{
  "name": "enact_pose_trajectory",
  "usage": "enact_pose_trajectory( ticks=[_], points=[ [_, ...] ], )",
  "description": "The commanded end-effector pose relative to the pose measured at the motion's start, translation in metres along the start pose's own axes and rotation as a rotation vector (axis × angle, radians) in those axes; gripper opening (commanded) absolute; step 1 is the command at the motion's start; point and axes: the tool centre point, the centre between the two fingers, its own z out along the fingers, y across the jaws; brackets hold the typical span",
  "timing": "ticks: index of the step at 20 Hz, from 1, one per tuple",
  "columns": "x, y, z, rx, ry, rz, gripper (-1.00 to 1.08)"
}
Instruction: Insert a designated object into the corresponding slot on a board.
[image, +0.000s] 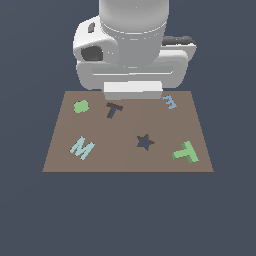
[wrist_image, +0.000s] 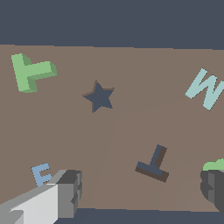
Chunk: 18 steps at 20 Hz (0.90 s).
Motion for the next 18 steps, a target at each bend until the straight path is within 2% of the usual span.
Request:
enact_pose_trajectory(
  ticks=[1, 9, 18],
  points=[
    [0.000, 0.000, 0.000, 0.000, 0.000, 0.000, 1.00],
    [0.011, -0.012, 0.010, 0.000, 0.002, -0.017, 1.00],
    [0.045, -0.054, 0.042, -0.001, 0.009, -0.075, 1.00]
  ],
)
